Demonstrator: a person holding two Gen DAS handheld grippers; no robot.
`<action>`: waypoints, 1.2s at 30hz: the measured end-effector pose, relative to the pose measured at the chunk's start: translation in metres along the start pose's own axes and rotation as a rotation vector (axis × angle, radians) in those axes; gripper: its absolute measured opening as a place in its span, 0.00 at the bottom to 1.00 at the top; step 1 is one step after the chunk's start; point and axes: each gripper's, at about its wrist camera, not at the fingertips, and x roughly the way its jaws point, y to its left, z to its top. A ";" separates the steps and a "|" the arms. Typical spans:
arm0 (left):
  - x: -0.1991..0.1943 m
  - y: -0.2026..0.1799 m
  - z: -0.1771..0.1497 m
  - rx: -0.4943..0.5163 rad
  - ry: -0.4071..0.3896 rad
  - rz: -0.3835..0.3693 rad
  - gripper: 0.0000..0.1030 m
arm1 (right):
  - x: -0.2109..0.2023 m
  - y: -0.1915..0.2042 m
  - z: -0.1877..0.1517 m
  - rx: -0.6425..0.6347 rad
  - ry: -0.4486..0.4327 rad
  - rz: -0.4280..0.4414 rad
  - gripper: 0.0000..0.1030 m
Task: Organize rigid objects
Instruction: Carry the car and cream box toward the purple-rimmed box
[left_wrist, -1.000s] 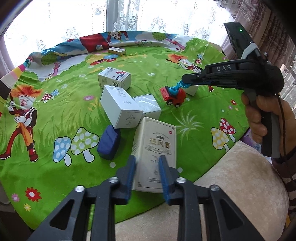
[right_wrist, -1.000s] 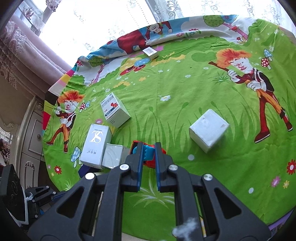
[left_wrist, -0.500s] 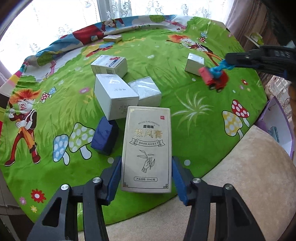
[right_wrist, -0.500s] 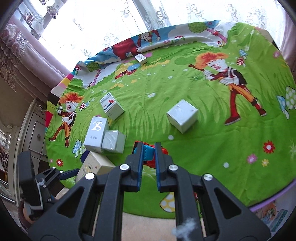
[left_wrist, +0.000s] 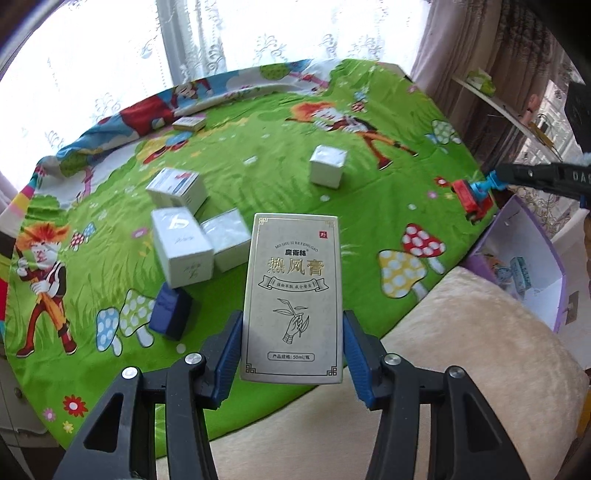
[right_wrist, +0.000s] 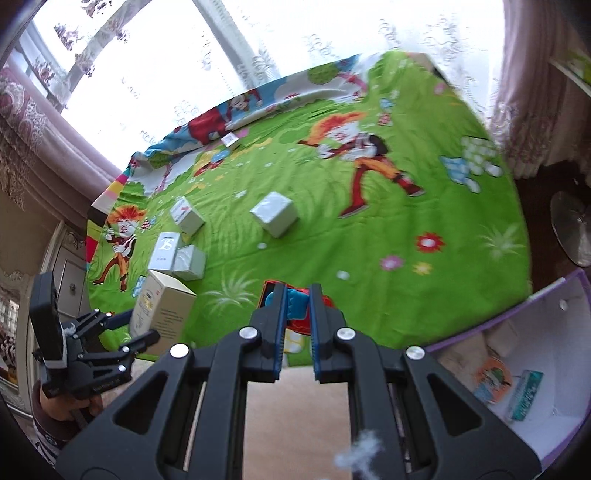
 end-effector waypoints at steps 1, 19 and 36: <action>-0.001 -0.005 0.002 0.006 -0.006 -0.009 0.51 | -0.008 -0.011 -0.004 0.015 -0.005 -0.014 0.14; -0.008 -0.105 0.027 0.140 -0.029 -0.191 0.51 | -0.068 -0.161 -0.091 0.270 0.012 -0.221 0.14; -0.004 -0.128 0.025 0.172 -0.012 -0.202 0.51 | -0.033 -0.215 -0.150 0.408 0.129 -0.306 0.14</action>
